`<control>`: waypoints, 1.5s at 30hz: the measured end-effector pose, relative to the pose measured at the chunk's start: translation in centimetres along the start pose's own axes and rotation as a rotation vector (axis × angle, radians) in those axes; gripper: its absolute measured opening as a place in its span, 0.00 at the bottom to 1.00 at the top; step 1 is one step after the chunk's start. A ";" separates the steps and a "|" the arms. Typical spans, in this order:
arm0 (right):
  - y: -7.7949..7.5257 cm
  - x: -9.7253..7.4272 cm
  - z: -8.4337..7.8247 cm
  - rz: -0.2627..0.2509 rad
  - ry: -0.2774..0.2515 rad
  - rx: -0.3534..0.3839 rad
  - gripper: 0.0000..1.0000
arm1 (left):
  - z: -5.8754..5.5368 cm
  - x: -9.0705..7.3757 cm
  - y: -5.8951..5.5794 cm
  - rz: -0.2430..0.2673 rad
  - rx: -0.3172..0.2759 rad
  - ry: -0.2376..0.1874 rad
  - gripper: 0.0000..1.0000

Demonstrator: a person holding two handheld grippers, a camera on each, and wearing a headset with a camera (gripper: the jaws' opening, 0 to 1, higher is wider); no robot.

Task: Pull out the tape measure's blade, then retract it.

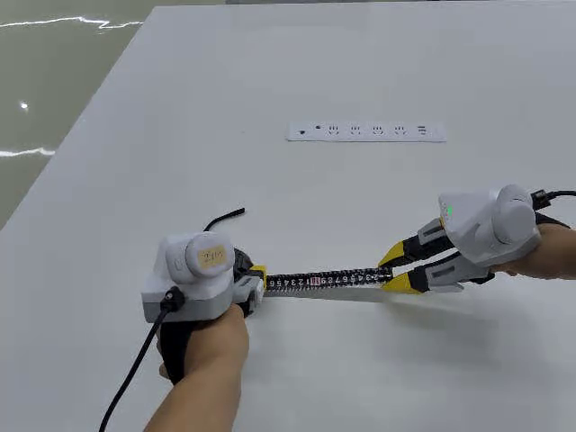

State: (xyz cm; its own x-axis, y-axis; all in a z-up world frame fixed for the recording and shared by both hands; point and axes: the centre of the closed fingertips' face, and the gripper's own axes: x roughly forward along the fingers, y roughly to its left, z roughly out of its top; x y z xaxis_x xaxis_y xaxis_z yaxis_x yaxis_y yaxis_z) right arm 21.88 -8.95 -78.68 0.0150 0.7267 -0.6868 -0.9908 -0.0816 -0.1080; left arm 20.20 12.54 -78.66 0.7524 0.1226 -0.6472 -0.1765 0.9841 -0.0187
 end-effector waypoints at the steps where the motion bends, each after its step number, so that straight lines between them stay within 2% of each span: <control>1: 0.0 0.0 0.0 0.000 0.000 -0.001 0.15 | 0.0 -0.3 -0.1 0.000 0.000 0.000 0.62; 9: 0.0 0.0 0.2 0.001 0.001 -0.003 0.15 | 0.1 -0.7 -0.3 0.003 -0.001 0.001 0.62; 14: 0.1 0.0 0.3 0.001 0.001 -0.004 0.14 | 0.0 0.1 0.1 0.002 -0.001 0.002 0.62; 19: 0.1 0.1 0.3 0.000 -0.001 -0.003 0.15 | 0.1 -0.5 -0.1 0.004 0.000 0.003 0.62; 22: 0.1 0.1 0.3 0.000 -0.001 -0.003 0.15 | 0.0 0.0 0.1 0.005 0.002 0.003 0.62; 28: 0.0 0.2 0.3 0.002 -0.001 -0.006 0.14 | 0.1 -0.5 -0.1 0.009 0.007 0.006 0.62; 39: 0.0 0.3 0.5 0.005 -0.001 -0.007 0.15 | 0.0 0.0 0.1 0.009 0.010 0.008 0.62; 45: -0.1 0.5 0.5 0.007 0.000 -0.007 0.15 | 0.0 -0.3 0.0 0.008 0.010 0.008 0.62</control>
State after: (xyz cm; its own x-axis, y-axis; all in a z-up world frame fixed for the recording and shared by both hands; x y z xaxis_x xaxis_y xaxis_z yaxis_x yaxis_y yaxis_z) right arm 21.89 -8.30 -78.66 0.0086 0.7258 -0.6878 -0.9899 -0.0914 -0.1088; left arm 19.99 12.46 -78.42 0.7460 0.1297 -0.6532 -0.1762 0.9843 -0.0059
